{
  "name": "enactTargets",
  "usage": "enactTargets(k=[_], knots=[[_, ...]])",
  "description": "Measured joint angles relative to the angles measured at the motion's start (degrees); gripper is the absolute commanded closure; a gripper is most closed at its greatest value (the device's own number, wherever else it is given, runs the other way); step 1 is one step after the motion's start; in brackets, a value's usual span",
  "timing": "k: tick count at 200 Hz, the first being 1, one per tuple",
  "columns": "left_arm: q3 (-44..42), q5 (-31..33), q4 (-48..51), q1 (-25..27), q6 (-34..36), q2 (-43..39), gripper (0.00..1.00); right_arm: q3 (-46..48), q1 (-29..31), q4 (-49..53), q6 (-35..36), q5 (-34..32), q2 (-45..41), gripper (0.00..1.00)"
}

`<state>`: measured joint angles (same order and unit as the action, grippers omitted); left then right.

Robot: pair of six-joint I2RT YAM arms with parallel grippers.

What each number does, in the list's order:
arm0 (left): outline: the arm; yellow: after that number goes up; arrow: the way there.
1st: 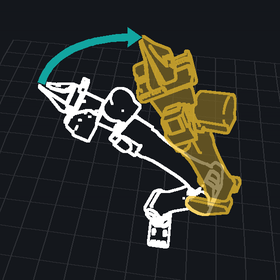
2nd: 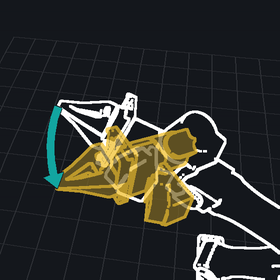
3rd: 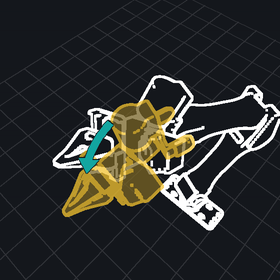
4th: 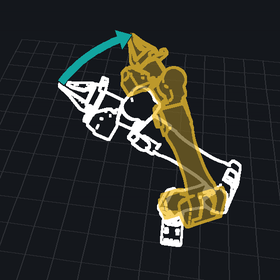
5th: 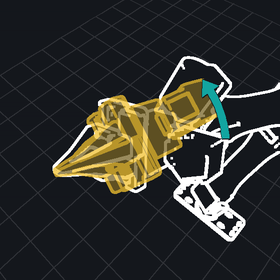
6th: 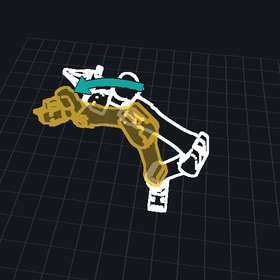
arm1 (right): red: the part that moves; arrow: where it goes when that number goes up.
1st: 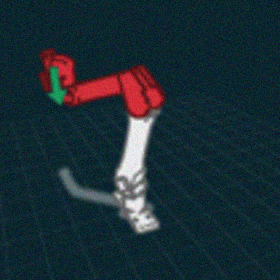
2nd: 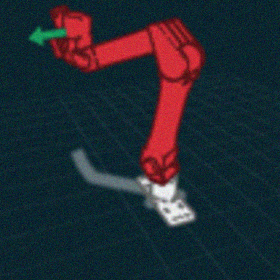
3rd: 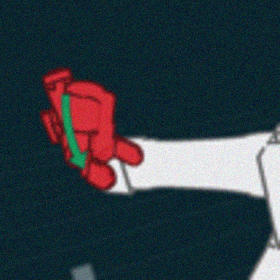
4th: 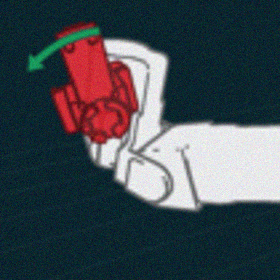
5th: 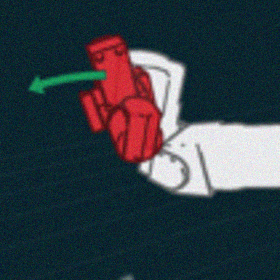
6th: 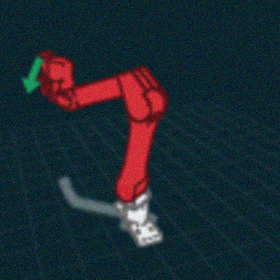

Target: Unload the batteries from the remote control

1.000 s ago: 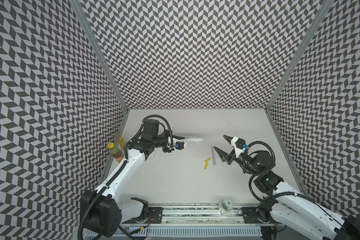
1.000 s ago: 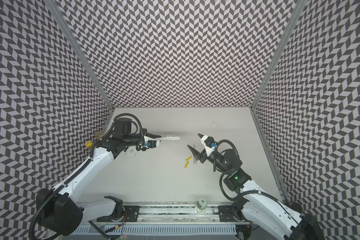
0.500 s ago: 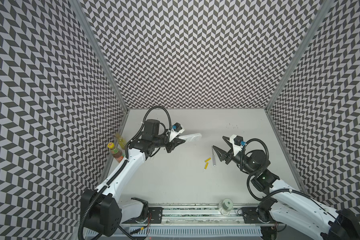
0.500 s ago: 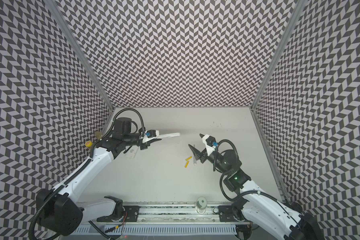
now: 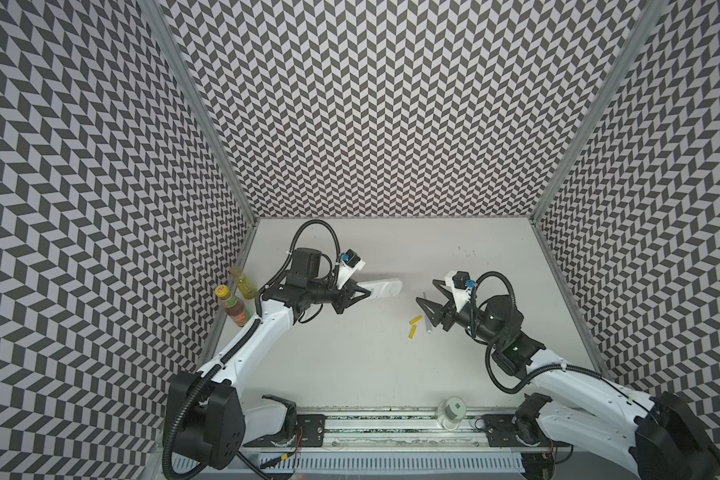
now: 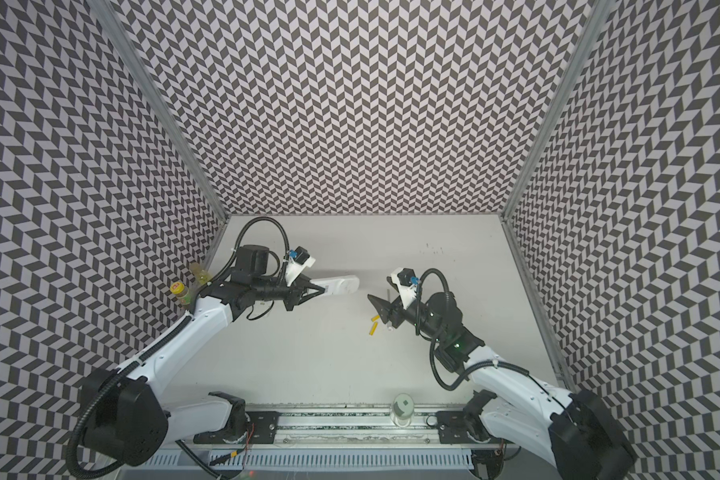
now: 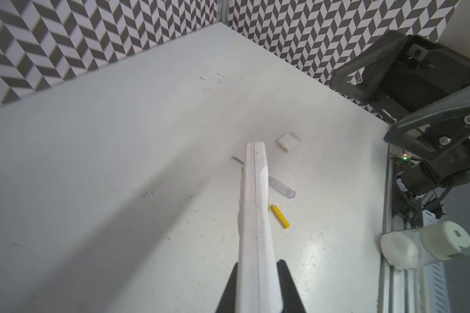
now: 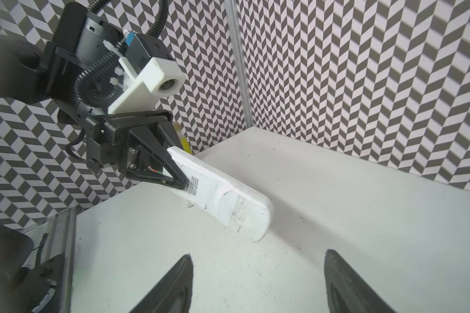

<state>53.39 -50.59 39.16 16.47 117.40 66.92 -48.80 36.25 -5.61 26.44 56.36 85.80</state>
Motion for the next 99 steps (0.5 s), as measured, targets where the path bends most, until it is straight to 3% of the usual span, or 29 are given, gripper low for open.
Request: enactTargets(k=[56, 99], knots=[[-0.8, -1.6, -3.2, 0.8, 0.1, 0.0, 0.30, -1.5, 0.2, -0.6, -3.3, 0.1, 3.2, 0.69], [-2.3, -1.1, -4.3, 2.0, 0.2, 0.5, 0.43, -4.6, 1.3, 0.1, -3.8, 0.2, 5.4, 0.69]])
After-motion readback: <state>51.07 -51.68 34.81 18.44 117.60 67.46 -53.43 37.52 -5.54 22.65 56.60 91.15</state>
